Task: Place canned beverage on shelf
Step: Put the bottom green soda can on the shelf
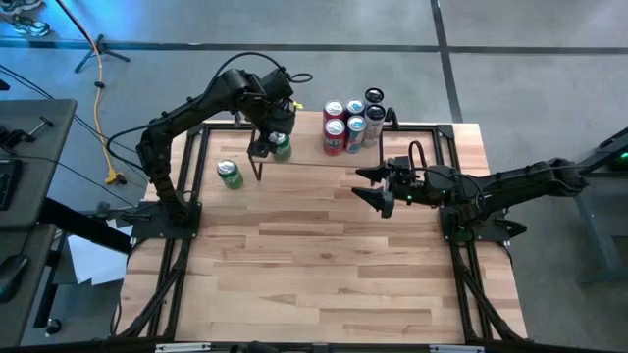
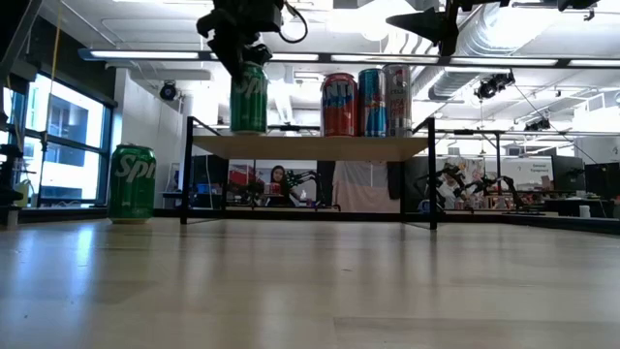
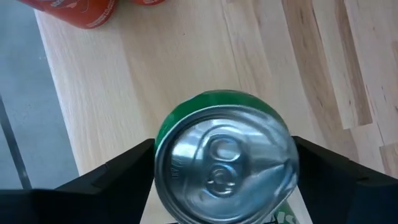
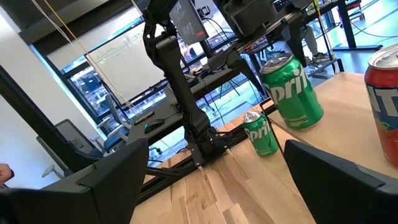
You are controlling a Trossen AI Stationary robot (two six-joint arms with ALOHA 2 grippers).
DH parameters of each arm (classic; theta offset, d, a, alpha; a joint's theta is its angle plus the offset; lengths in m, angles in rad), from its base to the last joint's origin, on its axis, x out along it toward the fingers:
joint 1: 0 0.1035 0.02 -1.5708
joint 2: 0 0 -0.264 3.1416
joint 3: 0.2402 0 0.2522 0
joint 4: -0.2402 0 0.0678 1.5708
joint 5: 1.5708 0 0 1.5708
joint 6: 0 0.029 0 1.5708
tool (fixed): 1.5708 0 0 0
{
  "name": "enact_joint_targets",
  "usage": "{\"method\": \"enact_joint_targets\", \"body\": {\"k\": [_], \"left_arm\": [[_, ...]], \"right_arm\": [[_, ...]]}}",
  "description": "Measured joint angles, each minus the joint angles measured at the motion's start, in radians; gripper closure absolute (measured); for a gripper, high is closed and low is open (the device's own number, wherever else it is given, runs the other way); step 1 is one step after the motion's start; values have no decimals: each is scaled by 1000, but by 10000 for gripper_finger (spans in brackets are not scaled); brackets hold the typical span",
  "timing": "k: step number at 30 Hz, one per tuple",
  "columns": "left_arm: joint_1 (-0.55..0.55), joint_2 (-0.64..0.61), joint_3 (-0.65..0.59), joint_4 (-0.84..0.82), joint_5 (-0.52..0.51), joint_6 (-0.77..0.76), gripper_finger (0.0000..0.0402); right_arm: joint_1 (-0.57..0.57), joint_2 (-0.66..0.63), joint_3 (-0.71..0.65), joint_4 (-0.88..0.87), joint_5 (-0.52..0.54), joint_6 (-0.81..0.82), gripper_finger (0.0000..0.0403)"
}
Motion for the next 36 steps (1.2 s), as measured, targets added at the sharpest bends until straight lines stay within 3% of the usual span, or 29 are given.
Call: {"method": "enact_joint_targets", "body": {"k": [16,36], "left_arm": [[-1,-9,0,5,-8,-10,36],[-30,-99,2,86,-10,-194,34]], "right_arm": [[0,0,0,0,0,0,43],[0,0,0,-10,0,-4,43]]}}
